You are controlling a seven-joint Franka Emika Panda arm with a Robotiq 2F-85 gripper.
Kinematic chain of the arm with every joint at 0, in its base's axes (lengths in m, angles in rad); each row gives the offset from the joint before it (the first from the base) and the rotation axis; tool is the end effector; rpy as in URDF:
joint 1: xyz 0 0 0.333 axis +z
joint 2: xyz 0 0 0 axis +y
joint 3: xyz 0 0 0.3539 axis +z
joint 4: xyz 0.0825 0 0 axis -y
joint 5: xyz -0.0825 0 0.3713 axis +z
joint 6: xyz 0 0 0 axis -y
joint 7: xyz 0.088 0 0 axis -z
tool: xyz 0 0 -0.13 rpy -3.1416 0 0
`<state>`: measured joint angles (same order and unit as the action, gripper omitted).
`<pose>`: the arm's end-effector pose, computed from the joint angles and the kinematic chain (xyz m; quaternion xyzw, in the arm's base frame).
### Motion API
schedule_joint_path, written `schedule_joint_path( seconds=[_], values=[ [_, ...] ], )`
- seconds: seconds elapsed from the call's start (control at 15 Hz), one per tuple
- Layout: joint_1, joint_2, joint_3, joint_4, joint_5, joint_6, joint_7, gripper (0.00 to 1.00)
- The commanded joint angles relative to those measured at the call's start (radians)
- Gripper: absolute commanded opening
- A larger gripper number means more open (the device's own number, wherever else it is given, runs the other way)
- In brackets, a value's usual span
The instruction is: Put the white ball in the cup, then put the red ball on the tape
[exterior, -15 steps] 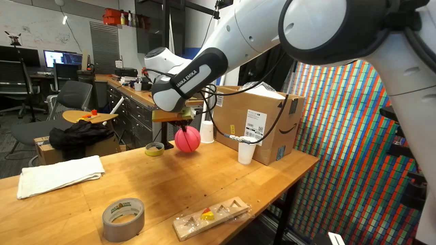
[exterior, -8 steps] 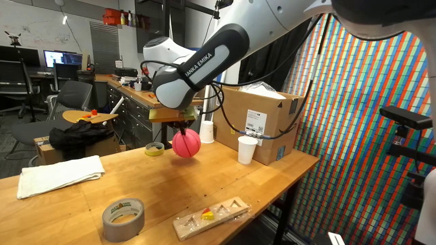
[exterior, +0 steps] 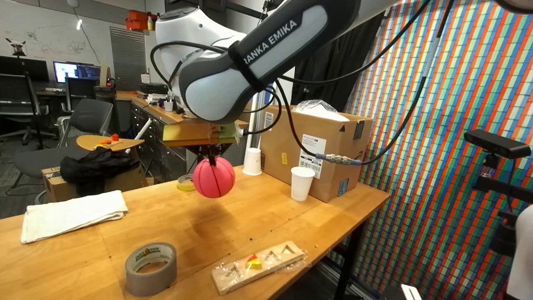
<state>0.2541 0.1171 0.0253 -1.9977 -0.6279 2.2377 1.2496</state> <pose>0.5766 0.1358 0.4428 0.9220 -0.2875 0.2171 0.1417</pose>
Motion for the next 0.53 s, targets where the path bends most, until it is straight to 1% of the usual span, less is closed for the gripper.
schedule_joint_path(
  seconds=[0.0, 0.27, 0.47],
  values=[
    [0.008, -0.107, 0.073, -0.054, -0.023, -0.06, 0.047, 0.01],
    [0.022, -0.146, 0.165, -0.054, -0.02, -0.152, 0.088, 0.01],
    [0.037, -0.171, 0.222, -0.069, -0.013, -0.205, 0.119, 0.01]
  ],
)
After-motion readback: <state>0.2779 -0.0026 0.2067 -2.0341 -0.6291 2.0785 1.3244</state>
